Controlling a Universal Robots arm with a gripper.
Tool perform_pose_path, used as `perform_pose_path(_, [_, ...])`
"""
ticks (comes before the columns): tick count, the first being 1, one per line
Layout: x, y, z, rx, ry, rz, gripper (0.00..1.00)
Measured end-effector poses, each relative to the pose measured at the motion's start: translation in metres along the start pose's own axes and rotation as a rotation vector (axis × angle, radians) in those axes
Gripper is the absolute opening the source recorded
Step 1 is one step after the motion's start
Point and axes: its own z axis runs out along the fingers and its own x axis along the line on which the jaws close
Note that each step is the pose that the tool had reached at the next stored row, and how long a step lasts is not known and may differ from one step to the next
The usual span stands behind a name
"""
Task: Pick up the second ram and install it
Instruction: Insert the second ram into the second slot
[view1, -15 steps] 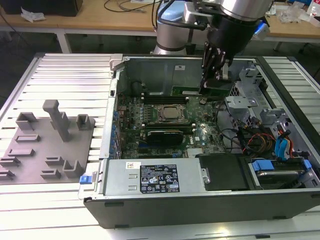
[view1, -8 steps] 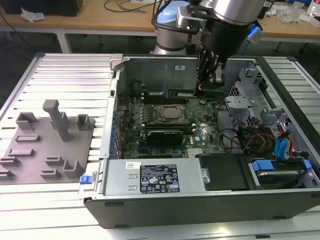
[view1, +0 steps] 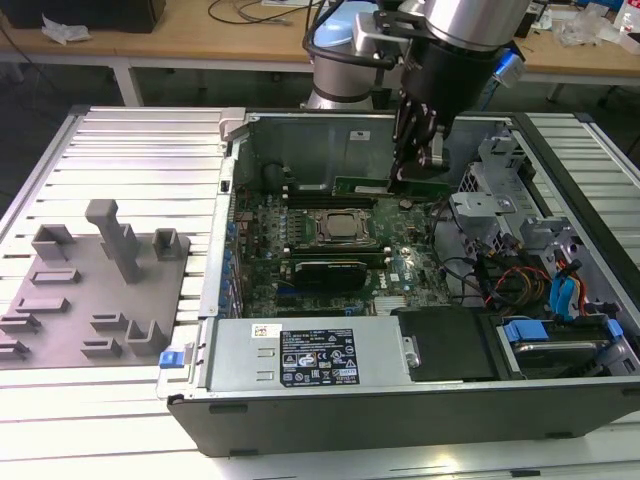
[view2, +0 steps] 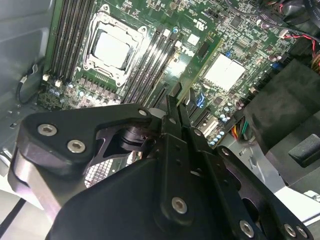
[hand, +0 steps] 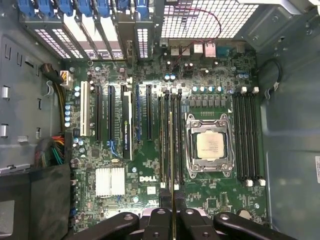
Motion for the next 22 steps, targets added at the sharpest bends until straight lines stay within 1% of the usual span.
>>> perform_pose_path(1, [0.0001, 0.0023, 0.0008, 0.0000, -0.0001, 0.000, 0.13])
perform_pose_path(5, [0.0003, 0.0067, 0.0030, 0.0000, 0.0002, 0.000, 0.13])
perform_pose_path(6, [0.0004, 0.0091, 0.0047, -0.0001, 0.0001, 0.000, 0.13])
perform_pose_path(8, [0.0005, 0.0095, 0.0067, -0.0001, 0.0002, 0.000, 0.13])
perform_pose_path(10, [0.0006, 0.0097, 0.0102, 0.0000, 0.0001, 0.000, 0.13])
perform_pose_path(13, [0.0010, 0.0097, 0.0183, 0.0000, 0.0002, 0.000, 0.13])
perform_pose_path(17, [0.0012, 0.0097, 0.0235, 0.0000, 0.0002, 0.000, 0.13])
perform_pose_path(18, [0.0013, 0.0098, 0.0268, 0.0000, 0.0000, 0.000, 0.13])
perform_pose_path(22, [0.0015, 0.0097, 0.0317, 0.0000, 0.0001, 0.000, 0.13])
